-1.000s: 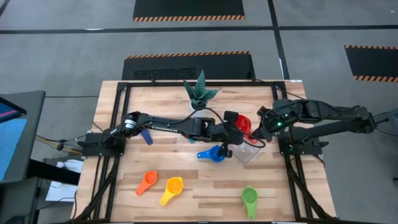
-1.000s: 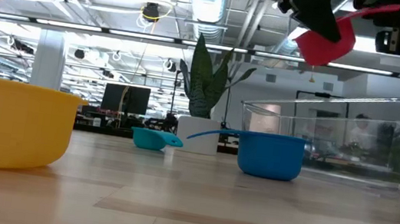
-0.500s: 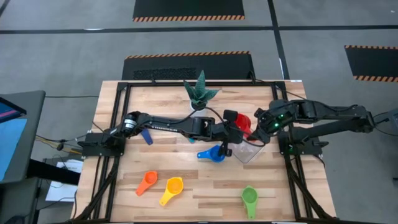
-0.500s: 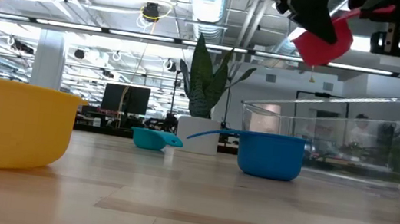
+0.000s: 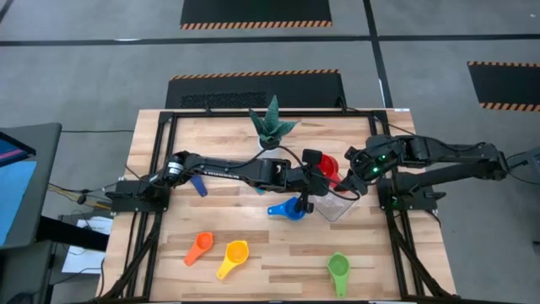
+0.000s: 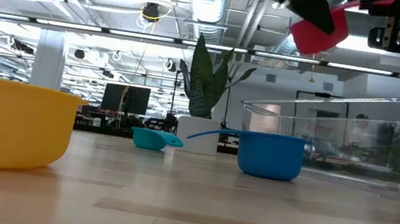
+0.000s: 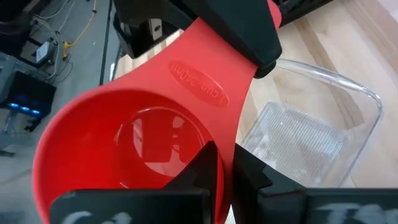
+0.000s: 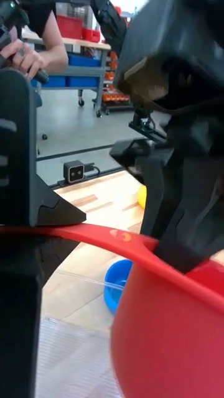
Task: Nest measuring cups in basket
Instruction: Put the red measuring cup into the transparent bin
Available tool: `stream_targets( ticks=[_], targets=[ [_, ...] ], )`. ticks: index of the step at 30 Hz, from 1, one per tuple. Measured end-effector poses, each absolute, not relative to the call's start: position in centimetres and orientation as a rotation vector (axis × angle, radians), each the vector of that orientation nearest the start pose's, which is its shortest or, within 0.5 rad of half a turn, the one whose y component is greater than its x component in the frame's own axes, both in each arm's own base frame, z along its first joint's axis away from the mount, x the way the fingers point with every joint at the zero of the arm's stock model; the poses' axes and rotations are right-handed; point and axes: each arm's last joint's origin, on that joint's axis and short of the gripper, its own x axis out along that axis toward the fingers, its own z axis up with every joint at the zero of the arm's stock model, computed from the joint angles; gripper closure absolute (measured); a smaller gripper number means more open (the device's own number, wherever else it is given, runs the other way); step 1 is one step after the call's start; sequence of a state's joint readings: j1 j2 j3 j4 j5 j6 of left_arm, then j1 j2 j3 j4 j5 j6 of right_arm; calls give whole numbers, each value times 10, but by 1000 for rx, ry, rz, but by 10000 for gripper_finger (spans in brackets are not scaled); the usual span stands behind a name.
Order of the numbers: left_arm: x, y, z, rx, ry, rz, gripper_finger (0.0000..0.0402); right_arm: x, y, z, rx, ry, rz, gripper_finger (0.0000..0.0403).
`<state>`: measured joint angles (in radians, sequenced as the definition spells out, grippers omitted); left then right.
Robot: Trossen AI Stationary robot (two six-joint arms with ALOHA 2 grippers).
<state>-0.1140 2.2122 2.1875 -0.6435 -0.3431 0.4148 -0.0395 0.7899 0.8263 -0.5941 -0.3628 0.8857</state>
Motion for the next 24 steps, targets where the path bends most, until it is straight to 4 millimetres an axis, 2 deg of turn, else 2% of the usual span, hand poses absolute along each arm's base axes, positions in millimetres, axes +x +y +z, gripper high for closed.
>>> stream_targets(
  ticks=[6, 18, 24],
  targets=[
    [490, -48, 327, 557, 720, 75, 387, 159, 4, 313, 962, 622, 67, 398],
    [487, -48, 329, 549, 733, 6, 385, 159, 4, 312, 966, 627, 66, 398],
    [486, -49, 331, 545, 729, -5, 339, 159, 4, 311, 966, 634, 55, 398]
  ],
)
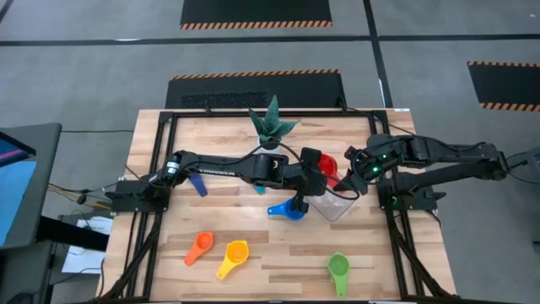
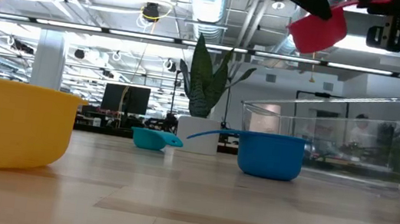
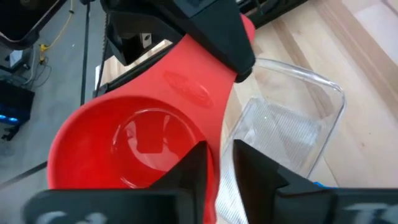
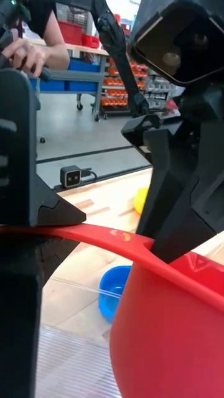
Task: Nest measuring cups in basket
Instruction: Put the red measuring cup into the transparent bin
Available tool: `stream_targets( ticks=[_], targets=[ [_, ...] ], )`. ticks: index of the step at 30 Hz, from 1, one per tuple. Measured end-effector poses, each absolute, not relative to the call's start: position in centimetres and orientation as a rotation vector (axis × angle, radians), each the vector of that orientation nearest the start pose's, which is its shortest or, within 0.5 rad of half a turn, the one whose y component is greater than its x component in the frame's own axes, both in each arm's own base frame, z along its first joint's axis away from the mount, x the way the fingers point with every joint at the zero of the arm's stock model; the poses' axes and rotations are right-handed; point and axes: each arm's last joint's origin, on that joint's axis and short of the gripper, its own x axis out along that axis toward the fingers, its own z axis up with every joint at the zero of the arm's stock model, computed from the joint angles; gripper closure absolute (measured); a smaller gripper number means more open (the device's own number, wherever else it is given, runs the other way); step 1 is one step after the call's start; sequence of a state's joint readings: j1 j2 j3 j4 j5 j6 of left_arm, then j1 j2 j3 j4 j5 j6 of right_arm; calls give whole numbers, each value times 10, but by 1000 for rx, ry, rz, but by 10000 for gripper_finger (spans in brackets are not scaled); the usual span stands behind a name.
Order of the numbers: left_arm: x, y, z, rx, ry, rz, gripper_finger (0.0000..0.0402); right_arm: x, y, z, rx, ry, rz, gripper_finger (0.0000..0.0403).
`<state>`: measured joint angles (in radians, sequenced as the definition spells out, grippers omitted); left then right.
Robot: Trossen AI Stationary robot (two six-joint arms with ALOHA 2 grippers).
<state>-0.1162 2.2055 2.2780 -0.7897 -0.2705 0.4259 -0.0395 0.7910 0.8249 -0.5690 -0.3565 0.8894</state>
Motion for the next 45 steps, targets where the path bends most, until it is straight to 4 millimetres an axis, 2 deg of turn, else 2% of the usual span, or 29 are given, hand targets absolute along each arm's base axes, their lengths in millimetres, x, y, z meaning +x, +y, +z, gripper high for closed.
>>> stream_targets(
  ticks=[7, 14, 21, 28, 33, 38, 45],
  targets=[
    [485, -50, 331, 562, 740, 28, 260, 159, 3, 311, 961, 628, 32, 398],
    [474, -58, 339, 650, 785, 186, 221, 159, 3, 310, 979, 630, 1, 398],
    [453, -70, 342, 665, 905, 246, 216, 153, -1, 300, 953, 684, -168, 398],
    [439, -69, 336, 524, 1006, 317, 216, 145, -1, 291, 934, 785, -260, 398],
    [436, -68, 334, 461, 1027, 354, 216, 145, -4, 290, 898, 754, -335, 398],
    [433, -68, 333, 440, 1048, 370, 216, 154, -4, 288, 768, 698, -450, 398],
    [421, -65, 328, 400, 1154, 422, 216, 172, 4, 280, 688, 719, -457, 398]
  ],
)
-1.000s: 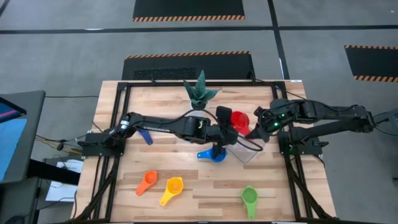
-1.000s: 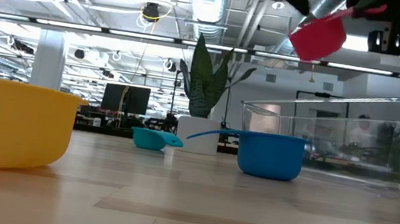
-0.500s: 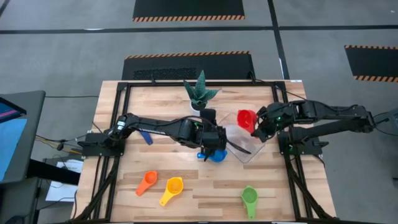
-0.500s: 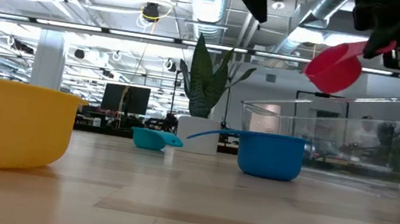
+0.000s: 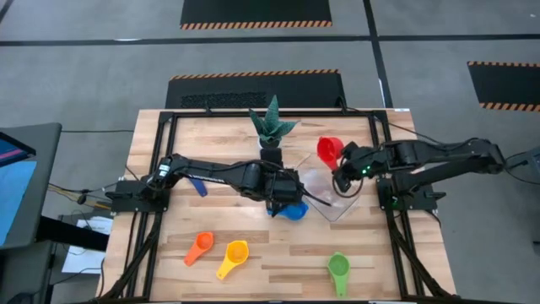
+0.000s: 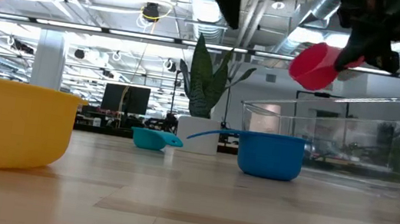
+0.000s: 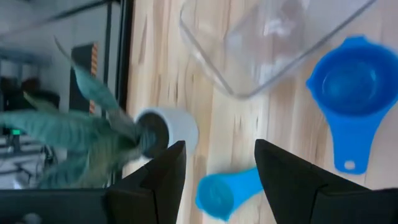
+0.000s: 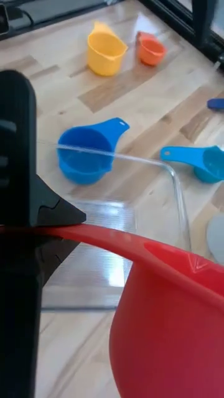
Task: Nest measuring cups in basket
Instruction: Put the red measuring cup into the transparent bin
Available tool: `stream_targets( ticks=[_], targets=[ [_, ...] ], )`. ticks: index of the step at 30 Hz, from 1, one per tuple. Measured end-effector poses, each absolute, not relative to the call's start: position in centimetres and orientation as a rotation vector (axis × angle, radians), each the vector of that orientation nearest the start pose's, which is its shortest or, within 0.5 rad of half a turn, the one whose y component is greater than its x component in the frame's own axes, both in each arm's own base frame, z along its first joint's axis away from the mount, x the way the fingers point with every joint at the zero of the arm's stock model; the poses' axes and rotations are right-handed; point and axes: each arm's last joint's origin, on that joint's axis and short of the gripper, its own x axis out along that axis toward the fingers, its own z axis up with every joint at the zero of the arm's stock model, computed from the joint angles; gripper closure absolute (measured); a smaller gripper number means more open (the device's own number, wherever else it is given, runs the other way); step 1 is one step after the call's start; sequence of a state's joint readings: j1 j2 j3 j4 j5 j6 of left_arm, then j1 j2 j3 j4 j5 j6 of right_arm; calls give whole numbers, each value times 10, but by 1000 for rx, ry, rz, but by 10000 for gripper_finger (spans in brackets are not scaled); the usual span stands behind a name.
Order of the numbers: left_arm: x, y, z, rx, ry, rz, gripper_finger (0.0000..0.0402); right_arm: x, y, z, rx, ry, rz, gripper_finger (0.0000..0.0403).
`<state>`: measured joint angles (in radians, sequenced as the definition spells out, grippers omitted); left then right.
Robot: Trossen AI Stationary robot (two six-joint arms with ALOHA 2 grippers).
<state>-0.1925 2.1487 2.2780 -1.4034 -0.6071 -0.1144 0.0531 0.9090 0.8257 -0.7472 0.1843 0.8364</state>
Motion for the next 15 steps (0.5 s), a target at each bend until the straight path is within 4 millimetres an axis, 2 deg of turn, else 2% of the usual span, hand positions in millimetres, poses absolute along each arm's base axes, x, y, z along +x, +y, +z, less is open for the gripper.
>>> stream_targets(
  ticks=[7, 15],
  targets=[
    [412, -63, 326, 350, 1221, 484, 216, 180, 23, 271, 655, 802, -394, 398],
    [412, -63, 326, 334, 1217, 496, 216, 195, 42, 259, 653, 849, -358, 398]
  ],
)
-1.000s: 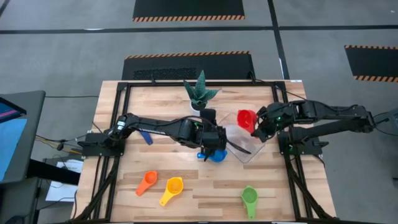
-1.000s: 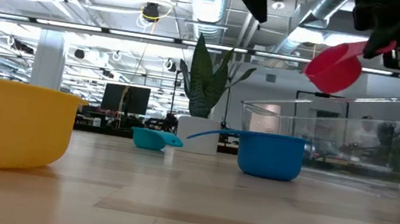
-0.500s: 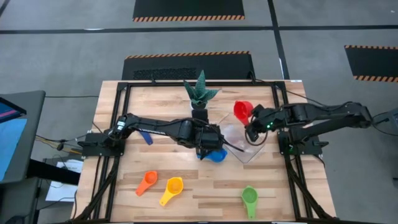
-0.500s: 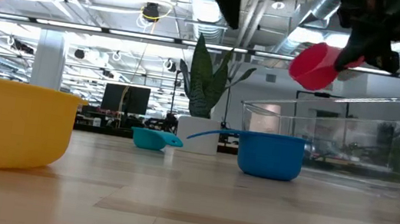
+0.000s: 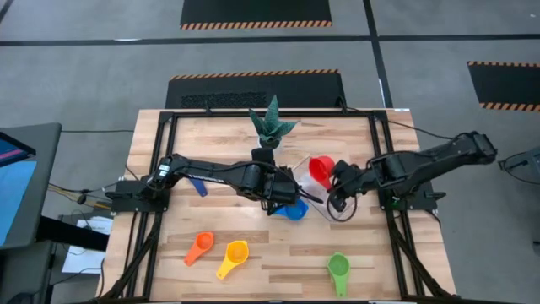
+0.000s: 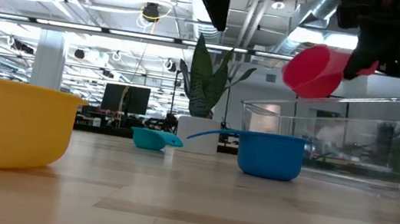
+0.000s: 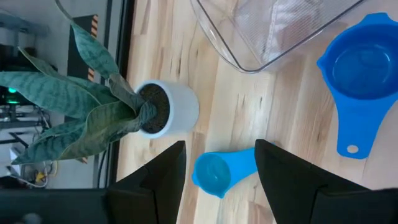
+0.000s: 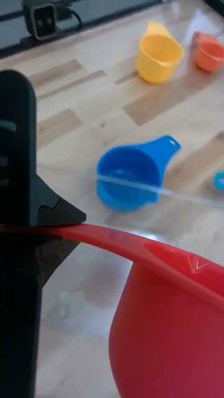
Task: Nest measuring cups in basket
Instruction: Put the red measuring cup into the transparent bin
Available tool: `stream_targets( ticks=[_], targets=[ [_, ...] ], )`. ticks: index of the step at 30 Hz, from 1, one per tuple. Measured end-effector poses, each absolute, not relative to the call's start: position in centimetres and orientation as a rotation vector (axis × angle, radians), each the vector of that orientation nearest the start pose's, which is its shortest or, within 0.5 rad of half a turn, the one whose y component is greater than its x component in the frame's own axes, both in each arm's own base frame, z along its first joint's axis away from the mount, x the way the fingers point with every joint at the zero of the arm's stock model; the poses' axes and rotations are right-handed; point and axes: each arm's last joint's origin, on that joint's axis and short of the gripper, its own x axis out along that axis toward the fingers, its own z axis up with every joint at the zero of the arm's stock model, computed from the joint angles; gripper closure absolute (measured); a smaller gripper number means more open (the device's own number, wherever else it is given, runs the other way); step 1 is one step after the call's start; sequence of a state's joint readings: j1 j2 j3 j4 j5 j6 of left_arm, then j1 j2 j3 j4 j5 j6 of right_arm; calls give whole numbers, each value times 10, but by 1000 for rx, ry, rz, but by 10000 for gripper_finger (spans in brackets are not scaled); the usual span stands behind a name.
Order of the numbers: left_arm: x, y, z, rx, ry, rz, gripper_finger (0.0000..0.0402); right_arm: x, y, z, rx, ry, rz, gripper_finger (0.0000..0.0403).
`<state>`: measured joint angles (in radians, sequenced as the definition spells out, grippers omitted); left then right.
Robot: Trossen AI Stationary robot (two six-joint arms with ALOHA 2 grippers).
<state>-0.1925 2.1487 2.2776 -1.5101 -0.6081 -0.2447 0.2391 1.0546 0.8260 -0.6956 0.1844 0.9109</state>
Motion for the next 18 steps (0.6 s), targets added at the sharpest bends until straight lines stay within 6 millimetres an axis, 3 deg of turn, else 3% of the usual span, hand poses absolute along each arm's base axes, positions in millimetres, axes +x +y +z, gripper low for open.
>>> stream_targets(
  ticks=[9, 18],
  targets=[
    [412, -63, 325, 331, 1215, 499, 216, 218, 51, 236, 623, 923, -376, 398],
    [413, -64, 325, 334, 1215, 497, 216, 227, 46, 223, 610, 1028, -343, 398]
  ],
)
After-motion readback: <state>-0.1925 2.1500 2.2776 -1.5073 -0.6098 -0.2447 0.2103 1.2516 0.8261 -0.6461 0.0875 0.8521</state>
